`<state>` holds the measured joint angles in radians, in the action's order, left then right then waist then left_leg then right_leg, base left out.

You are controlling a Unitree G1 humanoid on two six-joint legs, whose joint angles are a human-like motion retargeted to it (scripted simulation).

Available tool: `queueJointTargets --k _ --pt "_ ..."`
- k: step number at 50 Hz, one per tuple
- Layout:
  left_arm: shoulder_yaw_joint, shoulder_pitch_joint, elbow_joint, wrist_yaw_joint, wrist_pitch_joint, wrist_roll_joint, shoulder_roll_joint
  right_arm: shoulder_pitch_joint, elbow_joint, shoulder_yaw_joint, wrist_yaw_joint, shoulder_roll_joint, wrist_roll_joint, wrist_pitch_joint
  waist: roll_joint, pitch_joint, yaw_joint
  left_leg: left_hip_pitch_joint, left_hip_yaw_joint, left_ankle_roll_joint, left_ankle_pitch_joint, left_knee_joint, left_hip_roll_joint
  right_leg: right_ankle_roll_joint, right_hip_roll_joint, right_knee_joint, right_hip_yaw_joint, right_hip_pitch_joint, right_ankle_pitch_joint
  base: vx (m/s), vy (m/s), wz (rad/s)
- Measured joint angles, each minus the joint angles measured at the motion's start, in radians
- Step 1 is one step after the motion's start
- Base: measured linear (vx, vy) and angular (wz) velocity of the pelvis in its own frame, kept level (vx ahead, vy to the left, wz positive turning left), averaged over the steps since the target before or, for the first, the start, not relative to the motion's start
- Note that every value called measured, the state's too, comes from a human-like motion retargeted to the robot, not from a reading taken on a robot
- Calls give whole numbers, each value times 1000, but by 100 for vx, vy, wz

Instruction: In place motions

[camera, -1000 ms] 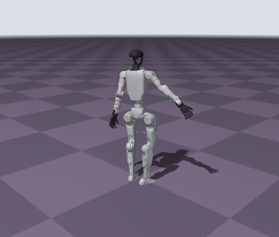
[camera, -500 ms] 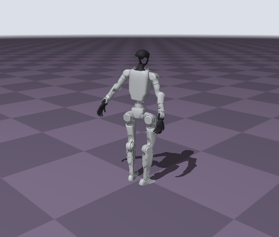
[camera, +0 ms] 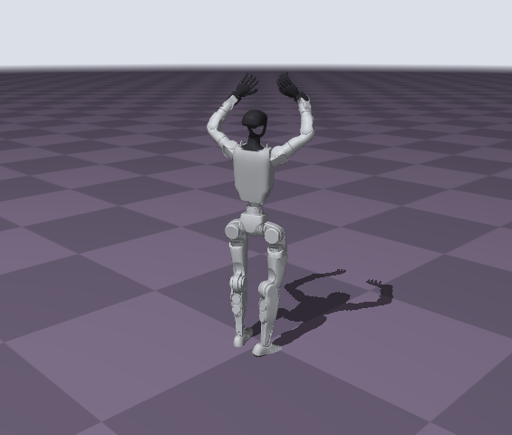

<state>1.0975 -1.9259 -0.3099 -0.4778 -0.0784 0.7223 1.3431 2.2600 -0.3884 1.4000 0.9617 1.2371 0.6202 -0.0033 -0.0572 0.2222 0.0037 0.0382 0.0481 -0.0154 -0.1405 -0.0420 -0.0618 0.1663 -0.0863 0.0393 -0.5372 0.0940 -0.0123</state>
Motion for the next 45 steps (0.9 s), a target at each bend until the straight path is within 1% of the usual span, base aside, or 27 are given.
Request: queueJointTargets --k 1,2,4,6,7,9,10,11,12,14,15,16,18,20,22,23,25,27,28,30,32,35,40,42,43,44,45 --pt "180 -145 32 50 17 44 -47 -13 -5 0 0 2 12 -22 8 12 3 9 -2 1 0 1 2 3 1 0 -1 -8 0 7 5 15" --pt "300 -244 63 74 16 91 -83 -25 -15 0 -3 8 23 -35 10 23 9 17 -3 1 0 3 4 5 3 0 -3 -16 1 -2 10 12" --pt "303 -257 93 -23 -63 175 -97 -39 -69 0 -14 46 27 -27 -7 30 29 29 -6 1 1 6 7 8 6 1 -5 -29 2 -11 15 7" --pt "303 -266 37 -178 -147 179 -45 -34 -167 0 -20 112 -30 -29 -14 12 34 38 -7 2 2 6 8 8 7 2 -4 -40 2 -13 9 -1" --pt "288 -260 -19 -214 -170 153 -3 -29 -226 -5 -35 152 -67 -40 -15 -3 33 39 -6 2 2 6 7 7 5 3 -3 -43 3 -9 1 -8" --pt "153 -165 -177 -157 -146 69 90 -54 -368 -65 -99 239 -128 -71 -12 -30 33 40 1 5 1 7 9 2 1 4 3 -52 5 -9 -2 -23" --pt "40 -80 -266 -97 -114 31 132 -88 -449 -122 -140 280 -150 -85 -10 -39 36 41 7 7 -1 7 11 0 -1 5 7 -58 6 -6 -3 -41" --pt "-142 65 -355 -37 -67 2 161 -162 -529 -220 -191 316 -162 -82 -13 -42 43 44 13 8 -2 9 14 -3 -2 6 15 -68 7 -4 -2 -48" --pt "-346 230 -445 14 -25 -28 184 -245 -611 -330 -246 349 -175 -77 -18 -44 50 47 20 8 -3 10 16 -5 -3 7 23 -77 8 -3 -1 -52" --pt "-847 643 -630 69 23 -109 188 -441 -787 -591 -396 396 -212 -66 -34 -43 63 56 32 8 -6 12 20 -9 -2 8 40 -99 9 -5 1 -49" --pt "-1100 847 -724 89 32 -165 175 -527 -880 -714 -490 415 -236 -62 -45 -44 67 60 37 8 -8 13 22 -11 -1 8 48 -109 10 -2 2 -43" --pt "-1303 991 -820 128 34 -238 146 -577 -981 -802 -612 435 -258 -45 -56 -46 69 64 43 9 -10 14 25 -12 0 9 54 -117 11 0 2 -39" --pt "-1689 1264 -978 269 76 -423 79 -658 -1163 -956 -869 479 -279 33 -85 -51 71 69 52 10 -13 16 29 -13 1 10 65 -131 12 2 3 -33" --pt "-2004 1481 -1082 555 210 -656 -16 -695 -1288 -1066 -1079 542 -283 155 -124 -59 82 71 61 10 -15 17 33 -14 3 10 74 -139 13 5 0 -27" --pt "-2265 1639 -1104 867 417 -868 -187 -686 -1312 -1115 -1189 603 -359 255 -183 -66 98 70 65 9 -17 19 36 -14 6 11 80 -144 14 1 0 -11" --pt "-2354 1670 -1115 952 496 -976 -275 -664 -1312 -1124 -1201 633 -400 286 -210 -64 108 70 66 7 -17 22 36 -14 7 11 81 -147 14 0 0 0" --pt "-2470 1718 -1123 983 556 -1230 -431 -590 -1312 -1101 -1165 695 -504 327 -248 -55 131 71 67 6 -18 27 34 -14 7 10 81 -152 16 0 0 0" --pt "-2447 1686 -1075 745 487 -1535 -541 -296 -1312 -816 -1103 818 -664 303 -233 -36 174 76 65 6 -19 28 31 -14 6 7 76 -156 18 2 -3 8" --pt "-2404 1651 -1076 629 407 -1637 -532 -79 -1312 -610 -1086 908 -723 273 -190 -33 192 76 63 8 -19 29 28 -14 4 5 74 -155 18 5 -8 14" --pt "-2348 1617 -1110 454 253 -1749 -428 348 -1312 -200 -1034 1014 -841 200 -102 -36 171 75 64 9 -21 30 26 -12 3 4 74 -153 19 6 -9 6" --pt "-2318 1601 -1131 361 196 -1785 -353 513 -1247 -45 -1008 1006 -900 186 -84 -48 148 61 70 8 -25 31 29 -9 7 6 79 -143 19 0 0 0" --pt "-2208 1489 -1077 344 143 -1800 -277 582 -1063 0 -1009 900 -938 196 -89 -79 154 35 80 4 -31 29 33 -6 14 9 87 -121 19 2 2 -13" --pt "-1805 1211 -824 429 102 -1619 -158 377 -659 0 -850 593 -946 154 -108 -90 179 -2 97 4 -38 26 38 -2 20 9 92 -83 17 2 -2 -5" --pt "-1608 1101 -688 420 88 -1456 -98 164 -495 -118 -711 469 -856 160 -102 -82 157 -11 99 4 -39 26 39 0 22 8 91 -73 16 2 -7 2" --pt "-1503 1039 -631 407 77 -1353 -57 -49 -420 -295 -627 394 -788 166 -93 -74 129 -14 97 4 -39 26 40 2 23 8 89 -68 16 1 -6 10" --pt "-1404 985 -563 383 59 -1253 -24 -149 -342 -364 -553 336 -718 164 -85 -68 104 -16 94 4 -38 26 40 3 23 8 87 -64 16 0 0 0" --pt "-1309 936 -492 353 37 -1153 5 -193 -264 -379 -484 287 -647 158 -78 -63 82 -18 90 4 -37 26 39 3 24 8 83 -61 16 0 0 0"
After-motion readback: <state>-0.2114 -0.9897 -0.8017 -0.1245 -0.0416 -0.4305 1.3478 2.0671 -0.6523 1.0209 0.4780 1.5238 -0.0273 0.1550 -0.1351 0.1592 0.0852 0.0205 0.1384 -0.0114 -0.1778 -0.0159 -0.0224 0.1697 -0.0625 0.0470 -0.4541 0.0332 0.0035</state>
